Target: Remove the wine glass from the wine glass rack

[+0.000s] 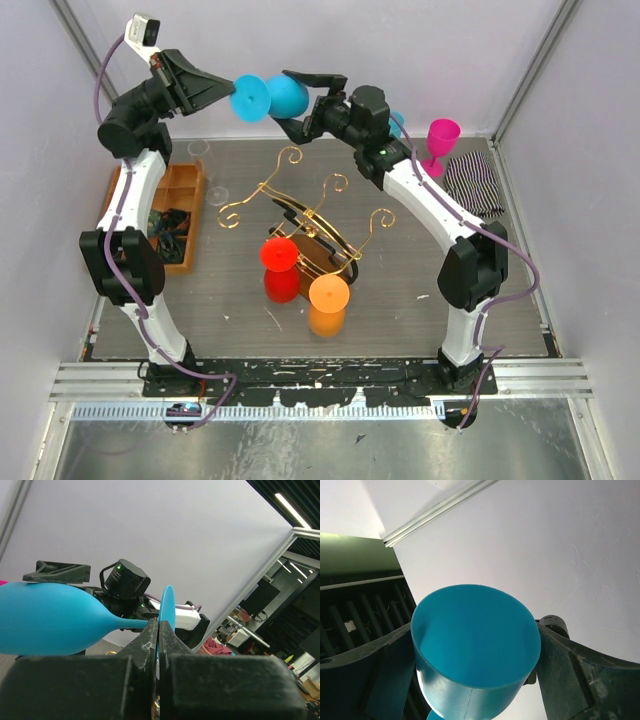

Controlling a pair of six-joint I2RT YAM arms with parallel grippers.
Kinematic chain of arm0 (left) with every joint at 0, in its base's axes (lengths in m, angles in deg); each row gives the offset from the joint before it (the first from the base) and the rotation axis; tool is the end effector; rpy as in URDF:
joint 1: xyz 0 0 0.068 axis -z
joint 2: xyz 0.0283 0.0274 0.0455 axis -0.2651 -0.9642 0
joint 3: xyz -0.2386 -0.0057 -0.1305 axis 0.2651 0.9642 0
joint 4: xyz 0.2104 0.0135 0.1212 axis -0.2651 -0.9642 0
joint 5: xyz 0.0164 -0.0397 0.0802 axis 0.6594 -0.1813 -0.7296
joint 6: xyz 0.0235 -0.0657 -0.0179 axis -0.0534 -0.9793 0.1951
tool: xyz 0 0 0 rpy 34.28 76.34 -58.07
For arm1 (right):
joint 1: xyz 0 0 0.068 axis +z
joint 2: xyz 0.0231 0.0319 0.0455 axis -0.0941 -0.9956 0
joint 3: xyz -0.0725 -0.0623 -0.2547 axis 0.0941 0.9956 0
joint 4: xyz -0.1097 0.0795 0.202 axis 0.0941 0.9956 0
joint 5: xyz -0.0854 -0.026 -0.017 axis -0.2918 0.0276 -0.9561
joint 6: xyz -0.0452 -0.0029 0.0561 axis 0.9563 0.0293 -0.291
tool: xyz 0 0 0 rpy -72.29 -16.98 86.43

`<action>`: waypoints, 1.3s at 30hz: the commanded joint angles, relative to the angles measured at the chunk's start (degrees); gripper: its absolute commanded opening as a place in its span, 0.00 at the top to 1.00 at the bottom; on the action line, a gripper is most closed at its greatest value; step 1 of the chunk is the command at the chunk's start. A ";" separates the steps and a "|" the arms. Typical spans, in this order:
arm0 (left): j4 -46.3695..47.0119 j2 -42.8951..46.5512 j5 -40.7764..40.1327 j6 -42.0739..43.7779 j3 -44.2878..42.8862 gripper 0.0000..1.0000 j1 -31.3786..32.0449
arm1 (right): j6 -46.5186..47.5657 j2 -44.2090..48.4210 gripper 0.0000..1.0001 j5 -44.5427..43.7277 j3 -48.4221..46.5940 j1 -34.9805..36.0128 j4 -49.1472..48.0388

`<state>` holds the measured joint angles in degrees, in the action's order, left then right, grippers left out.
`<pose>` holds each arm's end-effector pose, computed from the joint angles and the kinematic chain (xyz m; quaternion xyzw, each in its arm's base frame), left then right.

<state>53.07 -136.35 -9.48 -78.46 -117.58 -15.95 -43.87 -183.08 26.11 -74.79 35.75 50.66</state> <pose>0.3453 -0.0500 0.5142 0.2124 0.4904 -0.7315 0.4234 0.3855 0.2485 0.4207 0.3782 0.5692 0.7250 0.0857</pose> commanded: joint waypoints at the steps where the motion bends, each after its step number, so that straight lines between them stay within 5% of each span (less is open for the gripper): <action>1: 2.10 0.70 -0.74 -0.51 -0.32 0.85 0.09 | -4.01 0.84 0.11 -1.71 -2.01 -0.09 -3.12; 6: 2.11 1.36 -1.09 -0.22 0.68 0.43 0.02 | -2.73 1.55 0.15 -2.35 -1.25 -0.11 -3.41; 10: 2.13 2.21 -2.36 -0.46 1.59 0.33 -0.25 | -0.26 2.41 0.18 -2.80 -0.73 -0.80 -3.36; 19: 1.98 5.89 -5.21 -2.50 4.72 0.30 -2.76 | 13.14 7.60 0.21 -0.04 0.67 -9.27 2.74; 30: 2.13 11.94 -7.09 -3.24 16.86 0.32 -3.38 | 39.31 19.15 0.23 9.91 6.93 -37.82 13.07; 39: -0.55 17.00 -4.68 -3.10 23.01 0.34 -3.38 | 61.82 24.11 0.22 1.14 5.92 -45.69 21.37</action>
<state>52.96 -123.67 -15.27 -81.89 -96.31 -19.26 5.50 -162.12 30.50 -67.69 -8.78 69.76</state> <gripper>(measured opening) 0.666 0.777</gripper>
